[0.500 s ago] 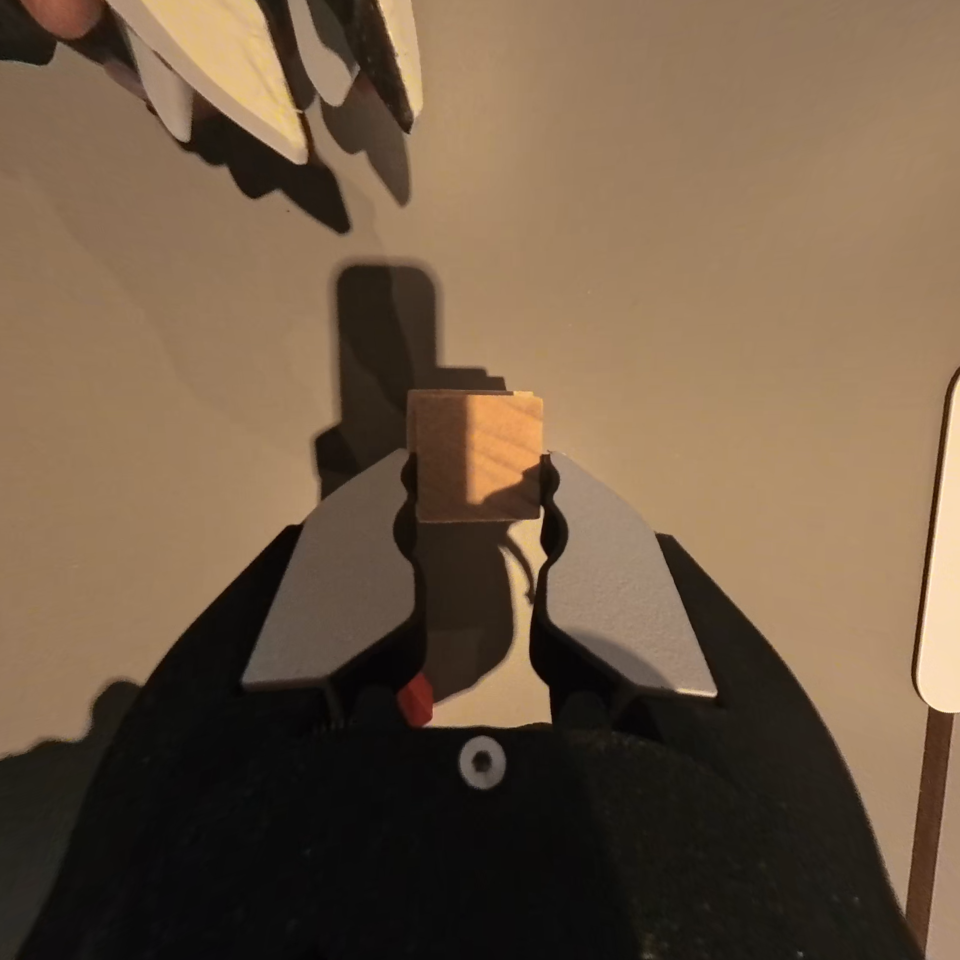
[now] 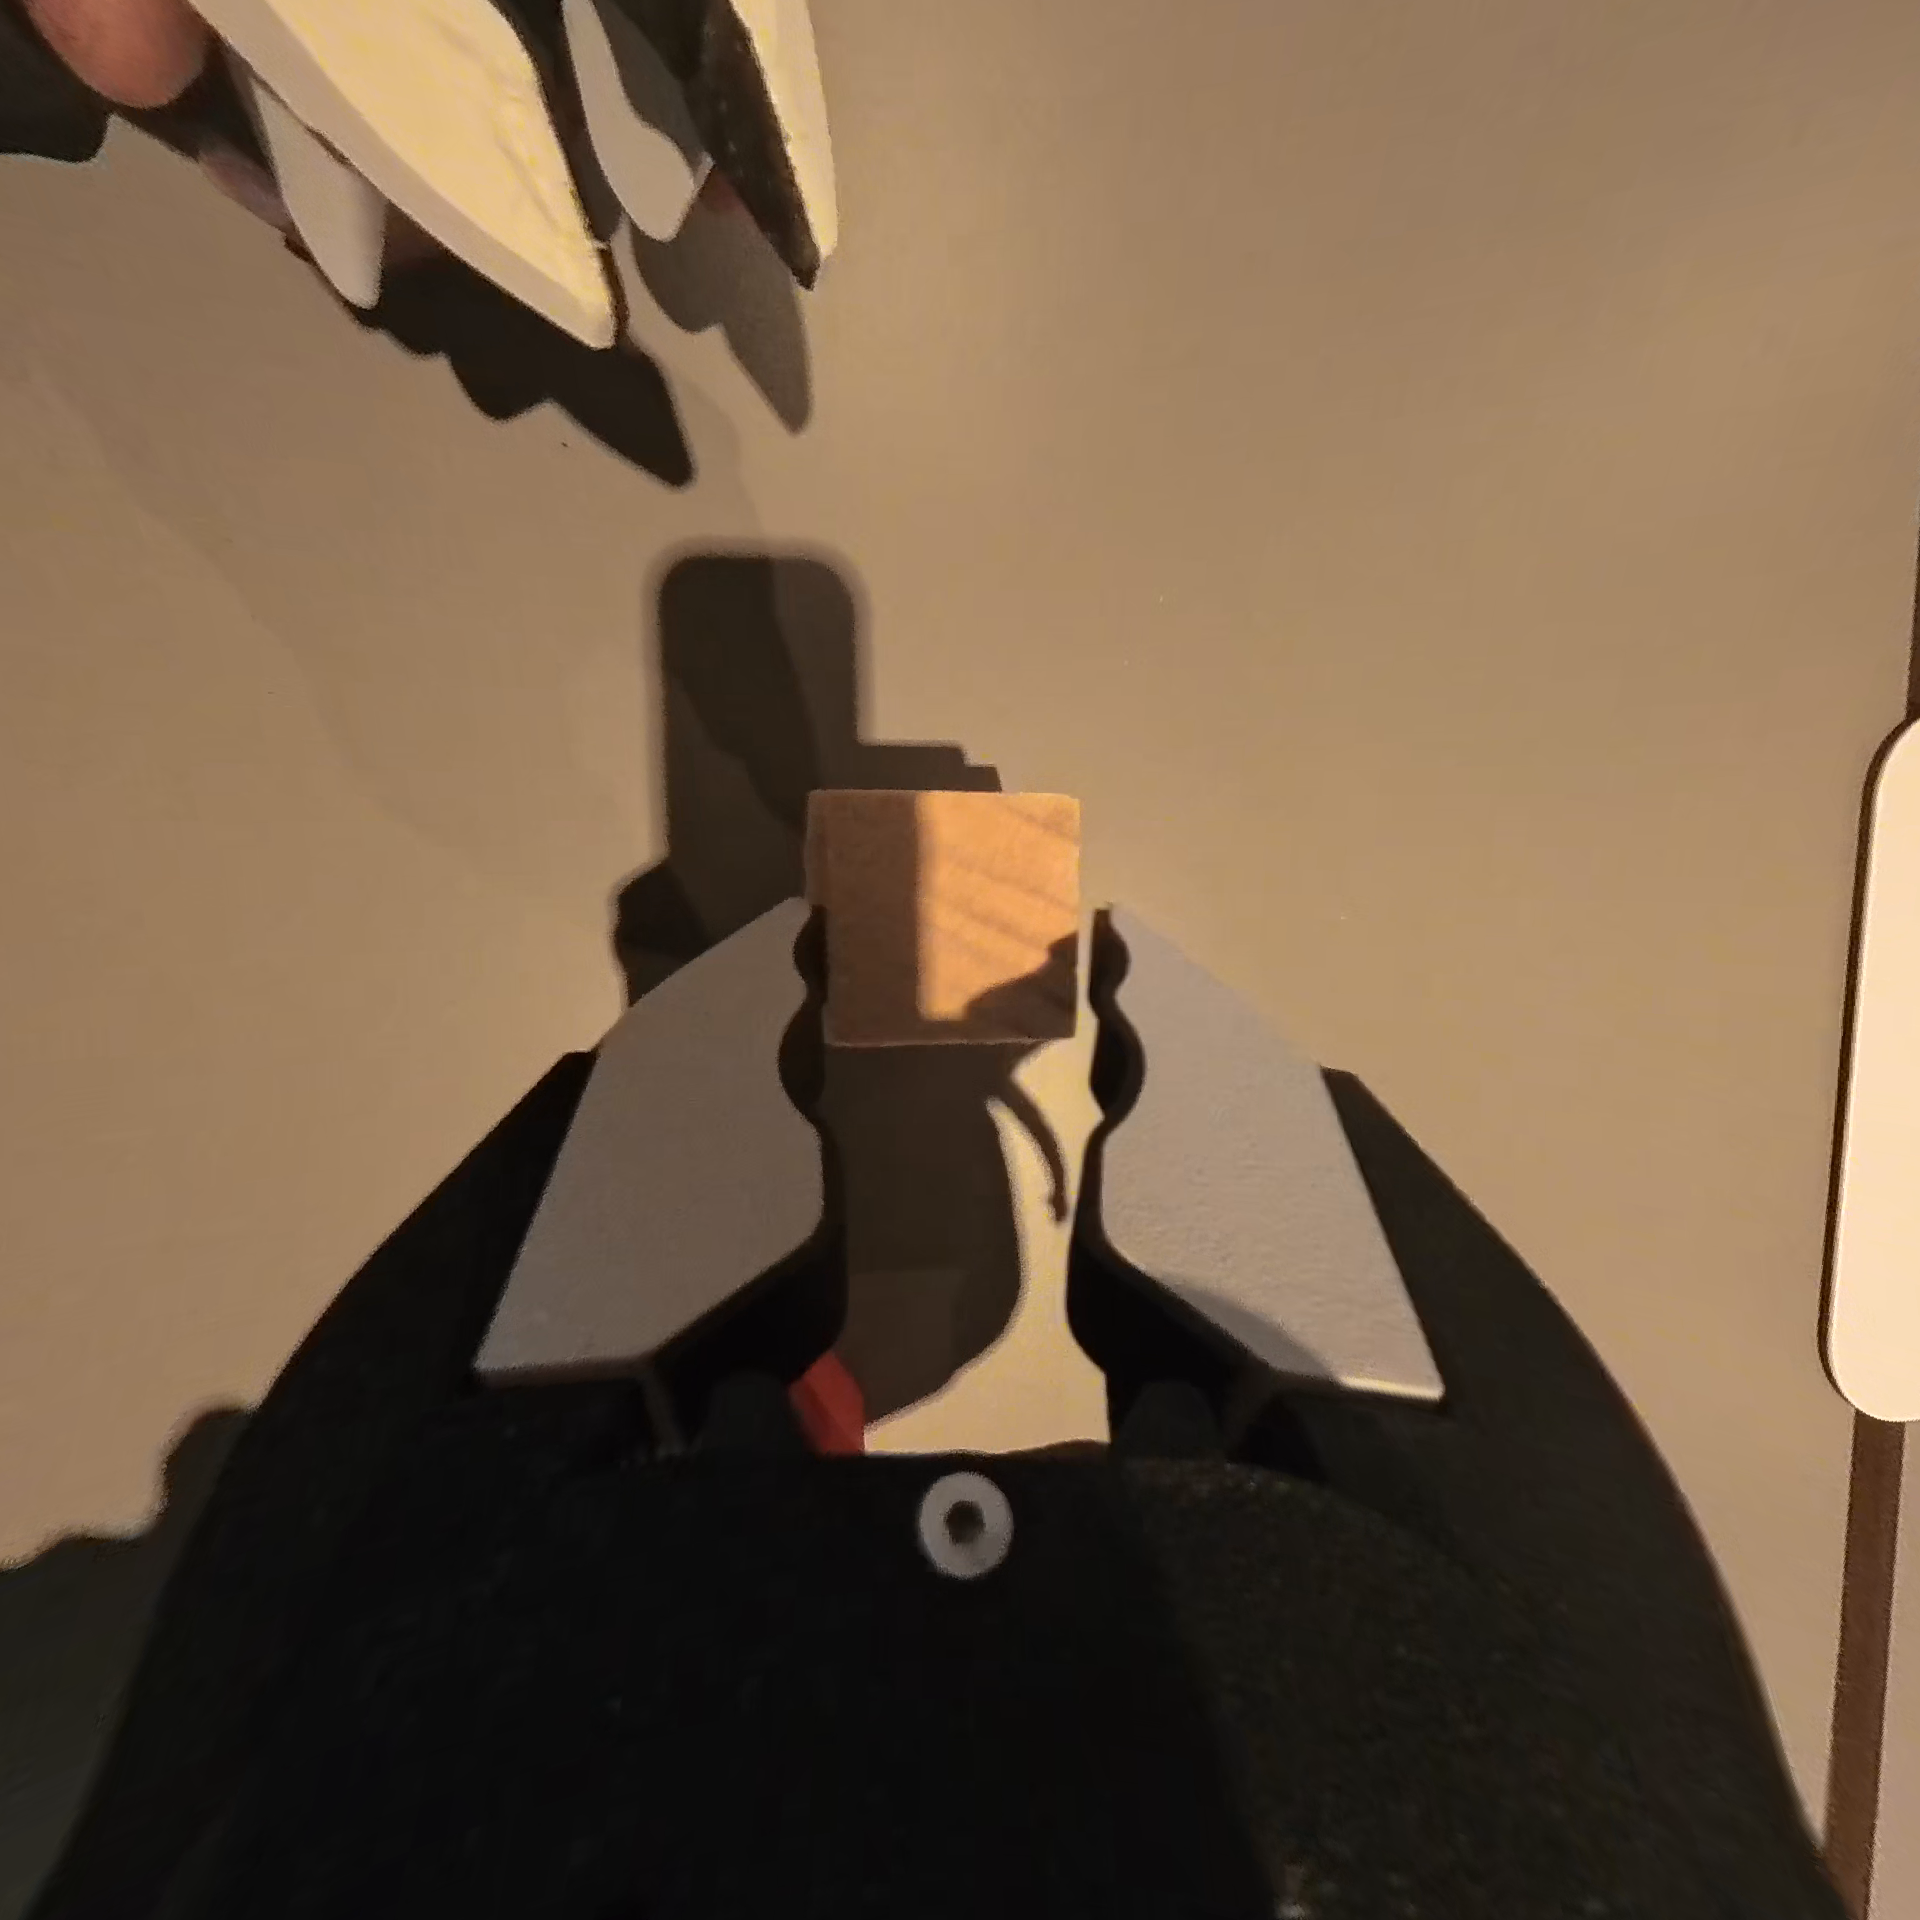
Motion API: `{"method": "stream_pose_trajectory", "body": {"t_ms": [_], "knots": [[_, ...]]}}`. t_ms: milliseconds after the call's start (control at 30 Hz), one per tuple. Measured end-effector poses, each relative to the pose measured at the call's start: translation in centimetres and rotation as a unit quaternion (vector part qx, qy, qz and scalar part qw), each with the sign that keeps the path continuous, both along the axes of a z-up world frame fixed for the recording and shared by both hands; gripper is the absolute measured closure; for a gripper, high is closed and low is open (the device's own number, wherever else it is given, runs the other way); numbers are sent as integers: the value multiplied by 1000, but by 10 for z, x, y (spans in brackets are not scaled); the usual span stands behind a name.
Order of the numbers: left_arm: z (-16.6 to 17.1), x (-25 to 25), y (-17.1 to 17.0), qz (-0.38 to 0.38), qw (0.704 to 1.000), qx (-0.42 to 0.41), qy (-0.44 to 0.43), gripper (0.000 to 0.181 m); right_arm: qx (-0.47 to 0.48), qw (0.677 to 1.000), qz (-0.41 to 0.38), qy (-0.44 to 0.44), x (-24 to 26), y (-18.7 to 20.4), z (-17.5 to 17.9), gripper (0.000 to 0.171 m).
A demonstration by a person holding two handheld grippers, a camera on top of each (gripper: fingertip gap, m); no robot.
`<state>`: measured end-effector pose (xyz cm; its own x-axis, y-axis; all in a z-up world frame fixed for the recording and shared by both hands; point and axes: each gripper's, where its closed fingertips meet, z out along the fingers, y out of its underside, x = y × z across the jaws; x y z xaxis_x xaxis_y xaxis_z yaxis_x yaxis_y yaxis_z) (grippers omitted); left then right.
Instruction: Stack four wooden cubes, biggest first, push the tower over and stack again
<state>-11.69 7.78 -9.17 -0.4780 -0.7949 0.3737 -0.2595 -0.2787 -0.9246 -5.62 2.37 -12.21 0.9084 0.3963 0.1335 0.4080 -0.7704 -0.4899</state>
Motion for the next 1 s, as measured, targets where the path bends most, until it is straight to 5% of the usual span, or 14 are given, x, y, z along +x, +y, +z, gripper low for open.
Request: {"method": "stream_pose_trajectory", "body": {"t_ms": [133, 300, 500, 667, 800, 900, 1000], "knots": [[0, 0, 0, 0, 1000, -1, 0, 153, 16, 1000, -17, 4, 3, -5, 5, 97], [-1, -2, 3, 4, 1000, -2, 4, 153, 83, 990, -108, 26, 12, -49, 20, 92], [-5, 0, 4, 7, 1000, 0, 20, 153, 142, 906, -383, 115, 23, -127, -27, 105], [-12, 4, 1, 0, 999, 6, 46, 153, 143, 870, -465, 81, 17, -139, -54, 102], [-14, 5, 1, 0, 999, 5, 53, 153, 136, 864, -481, 53, 27, -133, -57, 106], [-10, 3, 4, 6, 999, -6, 43, 153, 128, 876, -463, 41, 27, -129, -58, 139], [-6, 1, 7, 13, 999, -13, 27, 154, 130, 895, -425, 40, 23, -125, -55, 143]]}}
